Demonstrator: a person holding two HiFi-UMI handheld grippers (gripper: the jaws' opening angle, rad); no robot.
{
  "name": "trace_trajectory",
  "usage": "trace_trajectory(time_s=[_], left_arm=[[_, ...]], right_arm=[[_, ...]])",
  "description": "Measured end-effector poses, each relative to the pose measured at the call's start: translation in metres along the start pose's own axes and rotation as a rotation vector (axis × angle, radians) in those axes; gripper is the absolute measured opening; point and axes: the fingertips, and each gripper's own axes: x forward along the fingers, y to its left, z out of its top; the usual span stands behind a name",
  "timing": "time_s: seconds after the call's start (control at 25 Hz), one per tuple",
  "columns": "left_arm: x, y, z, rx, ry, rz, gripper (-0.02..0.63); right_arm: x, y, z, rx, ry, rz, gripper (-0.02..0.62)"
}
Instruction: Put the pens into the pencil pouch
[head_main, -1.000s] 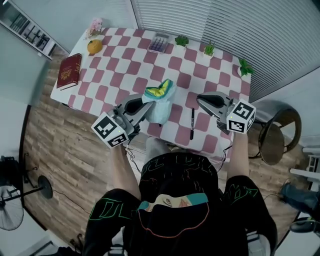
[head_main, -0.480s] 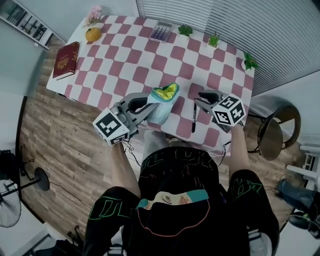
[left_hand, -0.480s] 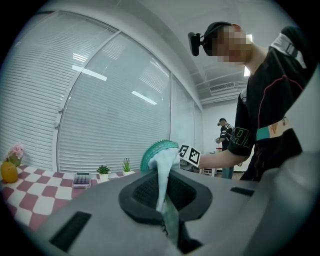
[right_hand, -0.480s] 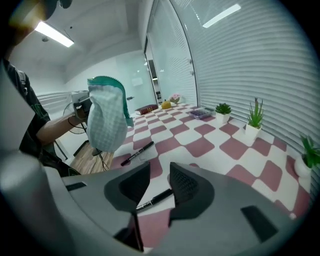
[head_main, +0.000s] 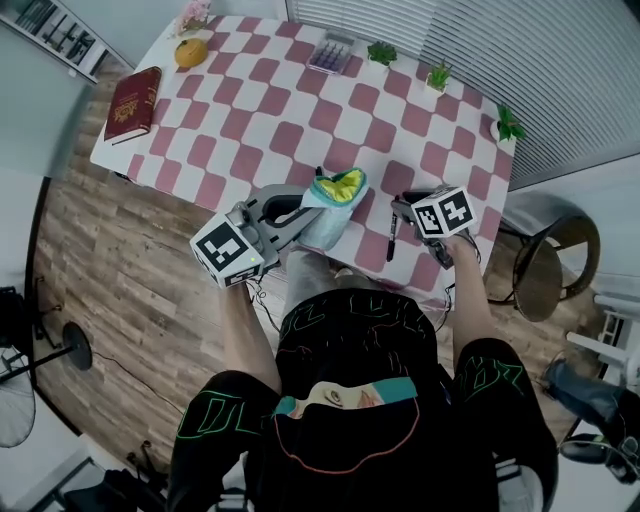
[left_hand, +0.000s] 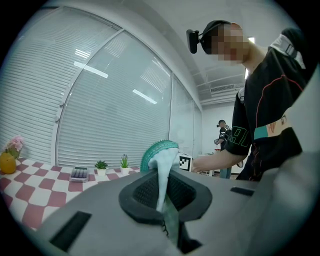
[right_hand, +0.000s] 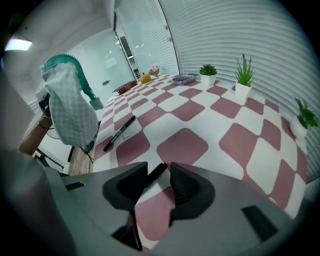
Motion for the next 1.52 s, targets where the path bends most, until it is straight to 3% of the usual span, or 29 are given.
trace_trajectory(time_s=[0.2, 0.36, 0.8, 1.12, 1.52], left_arm=[[0.004, -0.002, -0.004, -0.01, 0.001, -0.018, 0.011], [0.007, -0.004, -0.006, -0.014, 0.012, -0.039, 0.011], [0.013, -0.009, -0.012, -0.015, 0.046, -0.062, 0.011], [0.018, -0.012, -0.014, -0.015, 0.056, -0.081, 0.011], [0.034, -0.015, -0.007, 0.007, 0.069, -0.126, 0.011]], right_arm=[[0.008, 0.0, -0.003, 0.088, 0.027, 0.007, 0.146], [0.013, 0.001, -0.001, 0.101, 0.06, -0.017, 0.138], [0.013, 0.005, 0.004, 0.116, 0.025, -0.021, 0.043], [-0.017, 0.005, 0.023, 0.116, -0.123, -0.011, 0.041], [-0.08, 0.005, 0.066, 0.132, -0.429, -0.001, 0.041]])
